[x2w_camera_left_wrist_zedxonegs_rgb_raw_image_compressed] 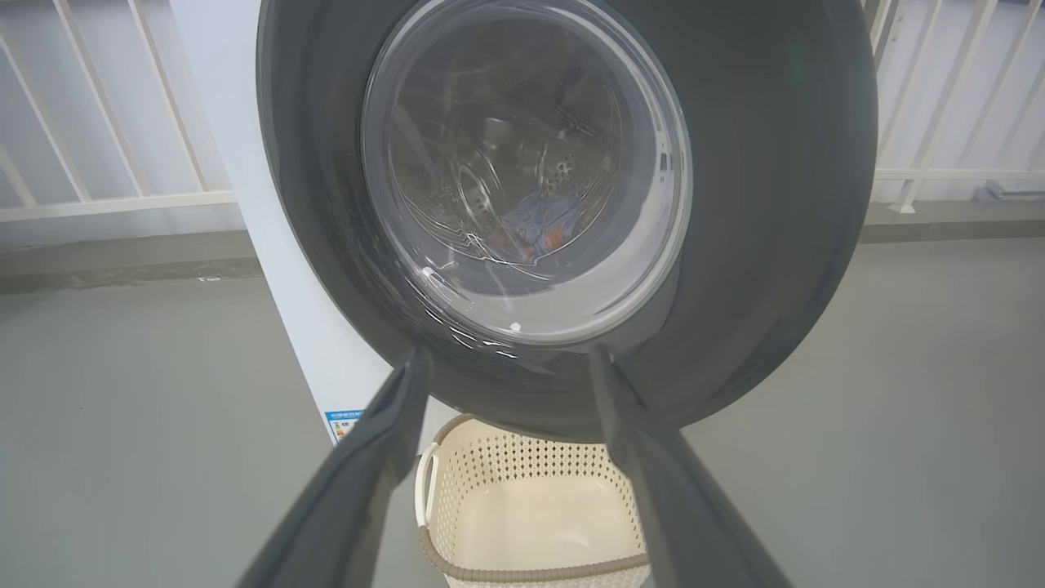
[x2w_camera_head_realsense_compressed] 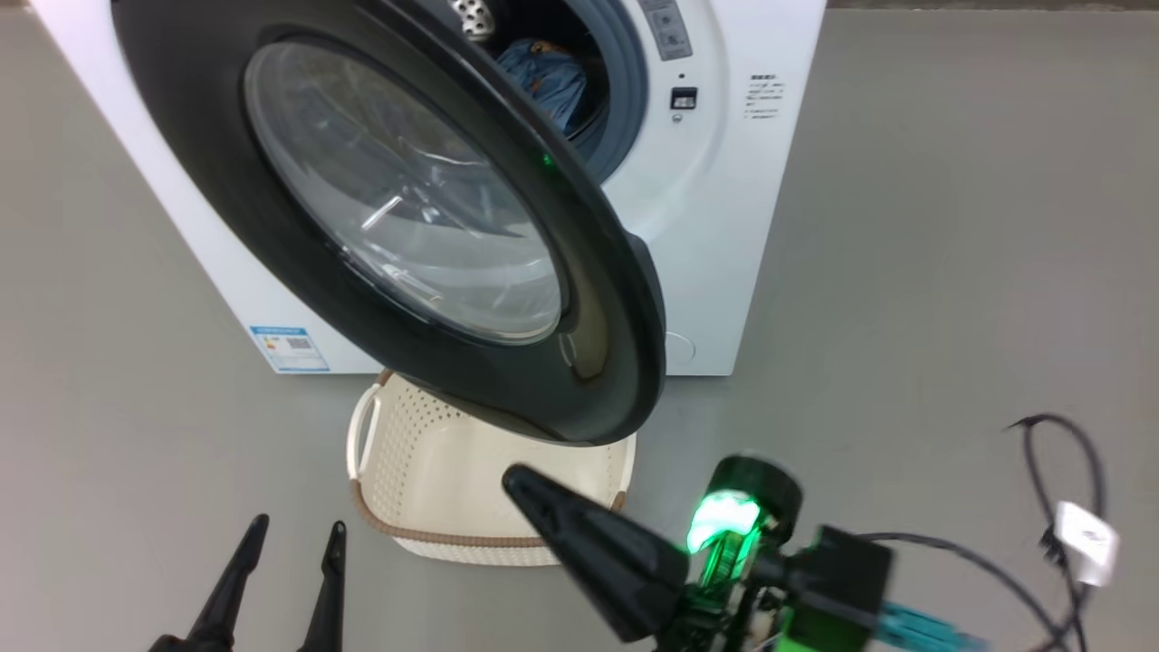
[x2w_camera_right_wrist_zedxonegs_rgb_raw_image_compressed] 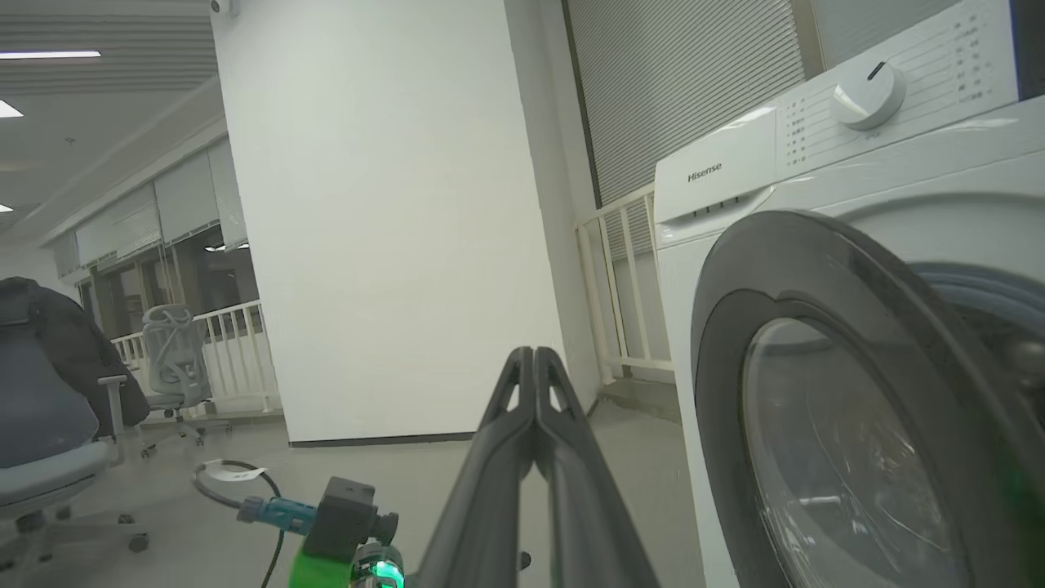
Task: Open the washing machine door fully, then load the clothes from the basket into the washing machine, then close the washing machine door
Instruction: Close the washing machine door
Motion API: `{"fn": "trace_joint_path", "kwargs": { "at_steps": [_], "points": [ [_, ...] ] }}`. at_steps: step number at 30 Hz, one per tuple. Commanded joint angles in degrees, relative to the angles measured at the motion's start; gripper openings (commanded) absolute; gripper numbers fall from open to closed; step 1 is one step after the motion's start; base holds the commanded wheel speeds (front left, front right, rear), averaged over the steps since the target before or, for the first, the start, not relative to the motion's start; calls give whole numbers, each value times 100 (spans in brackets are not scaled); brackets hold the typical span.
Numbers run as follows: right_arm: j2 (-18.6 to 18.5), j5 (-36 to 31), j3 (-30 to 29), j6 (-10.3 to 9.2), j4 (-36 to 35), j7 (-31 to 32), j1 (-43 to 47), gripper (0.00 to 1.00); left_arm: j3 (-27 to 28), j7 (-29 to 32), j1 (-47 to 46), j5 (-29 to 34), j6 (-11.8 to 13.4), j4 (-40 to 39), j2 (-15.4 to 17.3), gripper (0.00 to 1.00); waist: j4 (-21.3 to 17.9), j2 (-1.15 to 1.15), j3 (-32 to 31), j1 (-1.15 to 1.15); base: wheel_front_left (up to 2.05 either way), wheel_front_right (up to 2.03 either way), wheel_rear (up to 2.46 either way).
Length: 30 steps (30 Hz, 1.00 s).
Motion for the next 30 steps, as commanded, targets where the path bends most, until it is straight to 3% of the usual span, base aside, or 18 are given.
{"fn": "trace_joint_path", "kwargs": {
  "at_steps": [1, 6, 13, 30],
  "points": [
    [35, 134, 169, 13, 43, -26, -85, 0, 154, -36, -293, -49, -14, -166, 59, 100, 95, 0, 61, 0, 0, 0, 0],
    [-29, 456, 444, 13, 807, -26, -28, 0, 72, -36, -327, -51, -14, -137, 59, 100, 338, 0, 86, 0, 0, 0, 0],
    [-84, 565, 322, 13, 1635, -26, 43, 0, -68, -36, -470, -104, -14, -153, 43, 100, 717, 0, 196, 0, 0, 0, 0],
    [63, 82, -708, 13, 2132, -26, -113, 0, -220, -36, -928, -216, -14, -262, 5, 100, 912, 0, 1035, 0, 0, 0, 0]
  ]
}}
